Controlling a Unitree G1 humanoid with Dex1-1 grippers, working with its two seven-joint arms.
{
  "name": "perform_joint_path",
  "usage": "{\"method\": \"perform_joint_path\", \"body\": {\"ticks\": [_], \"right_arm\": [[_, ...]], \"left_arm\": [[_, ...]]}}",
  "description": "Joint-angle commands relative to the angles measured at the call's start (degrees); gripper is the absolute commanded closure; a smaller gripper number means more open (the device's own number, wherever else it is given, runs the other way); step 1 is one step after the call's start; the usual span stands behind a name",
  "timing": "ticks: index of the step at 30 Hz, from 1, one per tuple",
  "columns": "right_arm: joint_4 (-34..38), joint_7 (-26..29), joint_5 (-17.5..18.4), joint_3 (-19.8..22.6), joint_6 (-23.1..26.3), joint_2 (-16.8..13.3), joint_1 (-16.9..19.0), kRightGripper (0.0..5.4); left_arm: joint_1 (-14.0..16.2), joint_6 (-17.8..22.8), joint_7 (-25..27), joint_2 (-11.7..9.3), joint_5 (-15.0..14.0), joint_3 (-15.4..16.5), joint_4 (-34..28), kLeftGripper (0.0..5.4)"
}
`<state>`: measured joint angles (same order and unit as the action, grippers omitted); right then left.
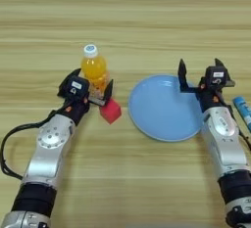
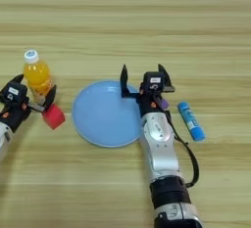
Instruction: Move the objects on the table
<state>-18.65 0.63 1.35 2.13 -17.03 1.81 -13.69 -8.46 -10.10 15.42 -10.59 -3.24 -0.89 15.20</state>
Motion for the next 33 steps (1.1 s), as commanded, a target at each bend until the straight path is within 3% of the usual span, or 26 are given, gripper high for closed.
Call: {"method": "perform_joint_path", "body": {"ticks": [1,33], "right_arm": [[-0.5,0.0,-0.1,-0.1,-0.4,-0.1,-0.9,0.0],[-1.1,0.0,-0.1,-0.2,-0.4,-0.1,-1.1,0.0]], "left_arm": [[-2.1,-1.8,-0.3,0.9,0.7,-0.2,3.2,0.03],[-9.1,-8.6,-3.2,3.7,0.4,2.7,16.8,0.03]]}}
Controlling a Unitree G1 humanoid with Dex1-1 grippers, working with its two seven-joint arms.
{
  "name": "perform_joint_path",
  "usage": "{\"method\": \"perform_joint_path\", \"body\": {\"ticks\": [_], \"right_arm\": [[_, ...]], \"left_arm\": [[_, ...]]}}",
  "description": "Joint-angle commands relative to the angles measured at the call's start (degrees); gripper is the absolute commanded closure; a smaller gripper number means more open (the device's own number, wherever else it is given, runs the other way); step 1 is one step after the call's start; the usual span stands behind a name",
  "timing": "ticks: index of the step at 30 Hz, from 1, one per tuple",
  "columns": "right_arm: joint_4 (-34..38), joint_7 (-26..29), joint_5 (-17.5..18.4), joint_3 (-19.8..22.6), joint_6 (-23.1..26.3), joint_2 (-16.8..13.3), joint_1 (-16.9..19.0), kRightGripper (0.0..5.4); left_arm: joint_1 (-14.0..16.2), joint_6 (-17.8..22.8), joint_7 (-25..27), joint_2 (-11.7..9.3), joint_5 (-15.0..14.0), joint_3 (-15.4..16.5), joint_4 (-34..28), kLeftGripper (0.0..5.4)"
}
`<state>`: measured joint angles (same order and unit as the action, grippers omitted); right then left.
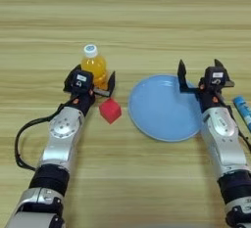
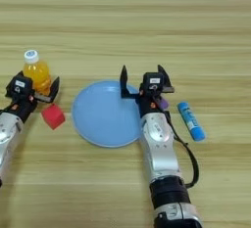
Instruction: Move the objects on the table
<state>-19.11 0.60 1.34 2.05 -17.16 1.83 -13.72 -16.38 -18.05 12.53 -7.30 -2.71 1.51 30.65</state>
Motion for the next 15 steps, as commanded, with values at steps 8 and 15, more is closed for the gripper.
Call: {"method": "perform_joint_path", "body": {"ticks": [8,15], "right_arm": [[-0.6,-0.1,-0.1,-0.1,-0.4,-0.1,-1.0,0.0],[-0.7,-0.1,-0.1,0.0,-0.4,-0.1,-1.1,0.0]], "left_arm": [[-1.7,-1.7,0.0,0.6,-0.5,0.9,3.1,0.43],[-1.8,-2.3,0.2,0.8,-0.8,1.2,3.5,1.06]]}}
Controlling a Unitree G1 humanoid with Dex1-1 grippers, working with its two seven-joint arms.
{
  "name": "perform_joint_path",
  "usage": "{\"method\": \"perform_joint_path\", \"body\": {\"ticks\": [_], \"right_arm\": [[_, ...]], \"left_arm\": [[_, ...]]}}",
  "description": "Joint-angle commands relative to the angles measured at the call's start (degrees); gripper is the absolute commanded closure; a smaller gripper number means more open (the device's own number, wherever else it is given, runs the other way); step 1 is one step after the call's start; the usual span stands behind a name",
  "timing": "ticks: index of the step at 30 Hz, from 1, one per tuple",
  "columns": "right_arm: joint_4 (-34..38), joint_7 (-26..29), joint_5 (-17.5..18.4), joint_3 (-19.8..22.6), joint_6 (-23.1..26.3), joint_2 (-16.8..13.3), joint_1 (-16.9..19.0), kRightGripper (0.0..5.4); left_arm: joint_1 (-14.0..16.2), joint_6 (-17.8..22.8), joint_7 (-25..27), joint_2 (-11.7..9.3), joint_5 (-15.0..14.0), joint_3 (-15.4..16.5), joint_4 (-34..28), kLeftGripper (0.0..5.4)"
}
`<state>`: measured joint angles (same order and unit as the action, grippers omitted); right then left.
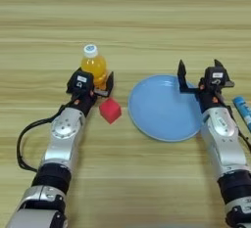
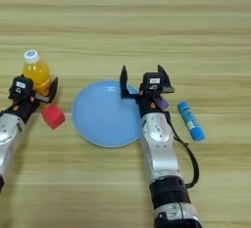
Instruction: Move the objects on the table
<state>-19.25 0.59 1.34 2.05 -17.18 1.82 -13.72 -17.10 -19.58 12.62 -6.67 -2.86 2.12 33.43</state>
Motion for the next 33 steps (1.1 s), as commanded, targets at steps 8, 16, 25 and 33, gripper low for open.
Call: {"method": "perform_joint_path", "body": {"ticks": [8,16,25,33], "right_arm": [[-0.8,-0.1,-0.1,0.0,-0.5,-0.1,-1.2,0.0],[-1.0,-0.1,-0.1,0.0,-0.7,-0.2,-1.3,0.0],[-1.1,-0.2,-0.1,0.0,-0.8,-0.1,-1.4,0.0],[-1.4,-0.3,-0.1,0.1,-0.9,-0.1,-1.5,0.0]], "left_arm": [[-1.0,-1.3,0.4,0.3,-0.6,0.7,-0.1,1.82],[-0.6,-1.1,3.0,0.5,-1.3,0.0,-3.7,2.01],[-1.1,-0.7,3.6,0.7,-1.5,-0.5,-4.9,2.01],[-0.3,0.8,6.4,2.3,-3.3,-2.5,-10.1,2.01]]}}
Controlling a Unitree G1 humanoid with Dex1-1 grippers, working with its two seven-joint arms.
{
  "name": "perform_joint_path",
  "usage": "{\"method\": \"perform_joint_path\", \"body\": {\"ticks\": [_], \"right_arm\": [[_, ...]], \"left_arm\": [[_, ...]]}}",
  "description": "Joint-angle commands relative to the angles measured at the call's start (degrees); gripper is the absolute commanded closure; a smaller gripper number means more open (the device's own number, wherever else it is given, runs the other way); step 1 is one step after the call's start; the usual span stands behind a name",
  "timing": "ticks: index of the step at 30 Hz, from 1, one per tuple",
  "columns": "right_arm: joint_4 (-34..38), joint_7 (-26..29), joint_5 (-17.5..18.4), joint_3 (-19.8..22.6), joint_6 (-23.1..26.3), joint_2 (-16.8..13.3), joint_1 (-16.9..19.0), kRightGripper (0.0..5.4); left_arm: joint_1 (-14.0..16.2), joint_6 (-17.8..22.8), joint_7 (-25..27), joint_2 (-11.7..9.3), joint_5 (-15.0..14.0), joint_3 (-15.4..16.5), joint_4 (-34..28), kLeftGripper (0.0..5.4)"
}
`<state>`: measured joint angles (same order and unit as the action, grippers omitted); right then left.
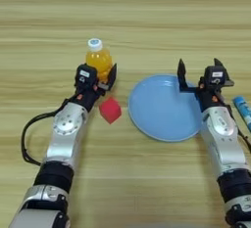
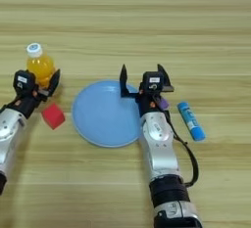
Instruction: Move the objects on the table
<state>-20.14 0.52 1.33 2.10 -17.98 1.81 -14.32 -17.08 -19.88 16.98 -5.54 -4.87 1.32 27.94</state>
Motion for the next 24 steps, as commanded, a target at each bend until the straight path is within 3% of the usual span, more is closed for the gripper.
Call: {"method": "perform_joint_path", "body": {"ticks": [1,7,12,24], "right_arm": [[-0.5,-0.2,-0.1,0.1,-0.1,-0.1,-1.0,0.0],[-0.4,-0.3,-0.1,0.1,-0.1,0.0,-0.9,0.0],[-0.5,-0.5,-0.1,0.1,-0.1,0.0,-1.0,0.0],[-1.3,-8.0,-2.5,3.9,0.1,-1.8,-1.6,0.0]], "left_arm": [[0.0,1.5,2.6,1.5,-1.6,-2.1,-5.5,2.01],[2.4,4.1,5.4,3.2,-2.8,-5.7,-12.9,2.02],[3.0,6.0,6.4,4.2,-3.0,-7.4,-15.5,2.02],[2.6,5.1,8.8,5.8,-2.4,-10.0,-10.7,2.02]]}}
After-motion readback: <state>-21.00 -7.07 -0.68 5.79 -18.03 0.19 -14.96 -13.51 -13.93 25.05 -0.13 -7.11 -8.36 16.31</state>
